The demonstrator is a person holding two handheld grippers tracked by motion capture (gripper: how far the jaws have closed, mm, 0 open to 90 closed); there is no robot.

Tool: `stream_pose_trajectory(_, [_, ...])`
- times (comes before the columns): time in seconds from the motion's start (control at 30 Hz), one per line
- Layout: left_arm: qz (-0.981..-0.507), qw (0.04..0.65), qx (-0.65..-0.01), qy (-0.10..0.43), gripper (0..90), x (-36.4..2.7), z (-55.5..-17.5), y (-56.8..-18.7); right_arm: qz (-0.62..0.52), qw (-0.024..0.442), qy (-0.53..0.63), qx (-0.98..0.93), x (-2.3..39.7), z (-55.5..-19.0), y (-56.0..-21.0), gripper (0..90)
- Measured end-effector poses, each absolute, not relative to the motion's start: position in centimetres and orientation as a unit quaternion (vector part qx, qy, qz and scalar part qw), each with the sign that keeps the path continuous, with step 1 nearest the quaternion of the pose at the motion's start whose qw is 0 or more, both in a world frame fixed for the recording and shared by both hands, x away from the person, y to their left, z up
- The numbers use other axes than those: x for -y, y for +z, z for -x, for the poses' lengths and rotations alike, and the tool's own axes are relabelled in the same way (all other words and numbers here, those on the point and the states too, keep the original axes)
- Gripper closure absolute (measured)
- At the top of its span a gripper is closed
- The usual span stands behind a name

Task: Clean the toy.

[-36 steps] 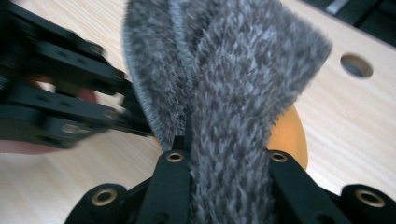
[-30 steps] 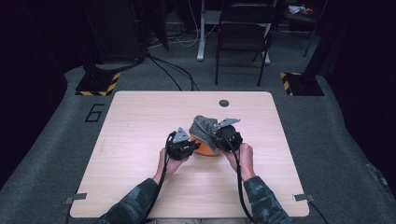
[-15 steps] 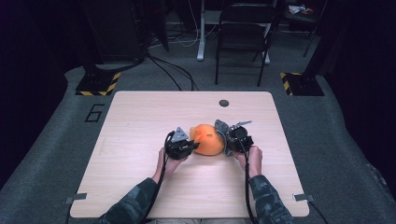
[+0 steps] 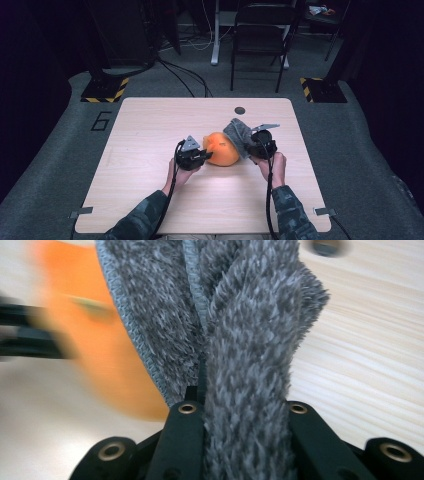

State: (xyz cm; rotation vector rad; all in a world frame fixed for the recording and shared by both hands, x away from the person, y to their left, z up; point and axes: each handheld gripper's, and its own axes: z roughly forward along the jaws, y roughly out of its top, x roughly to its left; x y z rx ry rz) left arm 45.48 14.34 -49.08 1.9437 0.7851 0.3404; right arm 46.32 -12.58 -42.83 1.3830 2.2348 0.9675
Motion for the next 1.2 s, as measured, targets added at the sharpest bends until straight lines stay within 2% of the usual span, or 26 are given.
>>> stream_pose_trajectory(0.07, [-0.798, 0.49, -0.321, 0.139, 78.5, -14.4, -45.5, -49.1, -0.466, 0.152, 0.344, -0.801, 11.2, -46.1, -42.8, 79.4])
stream_pose_trajectory(0.13, [-0.803, 0.485, -0.317, 0.14, 73.5, -14.4, -45.5, -49.1, -0.456, 0.152, 0.329, -0.813, 10.1, -46.2, -43.6, 79.5])
stream_pose_trajectory(0.2, [-0.813, 0.478, -0.291, 0.16, 57.7, -14.5, -45.1, -49.0, -0.462, 0.153, 0.324, -0.812, 9.9, -46.4, -44.5, 79.5])
stream_pose_trajectory(0.27, [-0.822, 0.468, -0.274, 0.177, 46.5, -14.2, -44.5, -48.9, -0.467, 0.148, 0.332, -0.806, 10.4, -46.6, -44.5, 79.5])
stream_pose_trajectory(0.37, [-0.825, 0.453, -0.267, 0.207, 40.2, -12.9, -44.1, -49.2, -0.471, 0.146, 0.336, -0.803, 10.6, -46.6, -44.7, 79.5])
stream_pose_trajectory(0.4, [-0.825, 0.451, -0.268, 0.213, 41.3, -12.7, -44.1, -49.4, -0.468, 0.146, 0.335, -0.804, 10.5, -46.6, -44.7, 79.5])
stream_pose_trajectory(0.43, [-0.822, 0.447, -0.27, 0.225, 46.0, -12.4, -44.2, -49.6, -0.469, 0.15, 0.334, -0.804, 10.5, -46.6, -44.8, 79.5])
stream_pose_trajectory(0.57, [-0.811, 0.458, -0.29, 0.218, 70.8, -12.7, -44.4, -49.6, -0.471, 0.15, 0.335, -0.802, 10.6, -46.6, -44.6, 79.5])
stream_pose_trajectory(0.63, [-0.809, 0.461, -0.296, 0.215, 76.1, -12.7, -44.4, -49.5, -0.468, 0.155, 0.337, -0.802, 10.7, -46.5, -44.2, 79.4])
stream_pose_trajectory(0.97, [-0.791, 0.499, -0.314, 0.162, 80.2, -13.4, -44.1, -47.8, -0.417, 0.2, 0.369, -0.806, 8.3, -43.8, -39.4, 79.4])
stream_pose_trajectory(1.2, [-0.799, 0.493, -0.307, 0.155, 79.9, -13.1, -44.1, -48.0, -0.38, 0.214, 0.336, -0.835, 6.1, -43.7, -41.1, 79.5])
